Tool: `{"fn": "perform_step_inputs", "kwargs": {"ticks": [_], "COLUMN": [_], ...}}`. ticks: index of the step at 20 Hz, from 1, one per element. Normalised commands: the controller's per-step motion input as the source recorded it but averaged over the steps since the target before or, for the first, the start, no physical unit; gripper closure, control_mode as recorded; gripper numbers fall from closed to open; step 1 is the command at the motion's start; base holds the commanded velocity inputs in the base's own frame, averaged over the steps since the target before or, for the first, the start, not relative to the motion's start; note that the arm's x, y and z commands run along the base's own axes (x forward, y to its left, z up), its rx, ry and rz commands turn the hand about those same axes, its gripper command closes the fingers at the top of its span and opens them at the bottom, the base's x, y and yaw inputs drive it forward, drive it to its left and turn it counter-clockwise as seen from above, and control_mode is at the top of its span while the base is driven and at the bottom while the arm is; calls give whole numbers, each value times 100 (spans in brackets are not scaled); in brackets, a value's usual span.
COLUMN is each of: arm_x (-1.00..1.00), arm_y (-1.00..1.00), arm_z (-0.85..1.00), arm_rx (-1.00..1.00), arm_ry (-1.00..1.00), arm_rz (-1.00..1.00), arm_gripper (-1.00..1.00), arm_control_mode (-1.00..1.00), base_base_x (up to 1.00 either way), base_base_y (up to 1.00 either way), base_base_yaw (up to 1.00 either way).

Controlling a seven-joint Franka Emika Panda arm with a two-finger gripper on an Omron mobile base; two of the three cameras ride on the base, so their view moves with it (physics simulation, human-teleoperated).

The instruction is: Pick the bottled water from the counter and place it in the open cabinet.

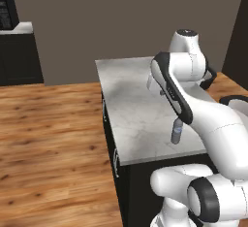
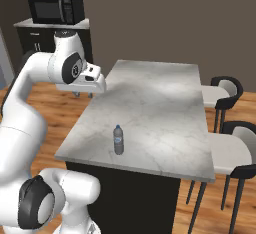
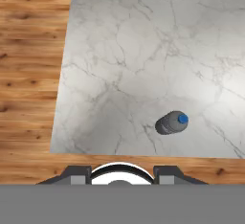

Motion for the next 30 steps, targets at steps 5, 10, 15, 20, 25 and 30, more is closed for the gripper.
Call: {"fn": "perform_step_inputs", "kwargs": {"ticks": [5, 10, 15, 20, 25, 30], "arm_x": [-33, -52, -23, 1, -1, -5], "arm_y": [-30, -39, -38, -45, -71, -87], "arm_z": [0, 0, 0, -8, 0, -7], "arm_rx": [2, 0, 0, 0, 3, 0], "arm_ry": [-8, -18, -23, -5, 1, 0], "arm_rz": [-2, -13, -6, 9, 24, 31], "arm_gripper": [-100, -100, -100, -100, -100, -100], "arm_control_mode": [-100, -100, -100, -100, -100, -100], "base_base_x": [0, 0, 0, 0, 0, 0], "base_base_y": [0, 0, 0, 0, 0, 0], "base_base_yaw": [0, 0, 0, 0, 0, 0]}}
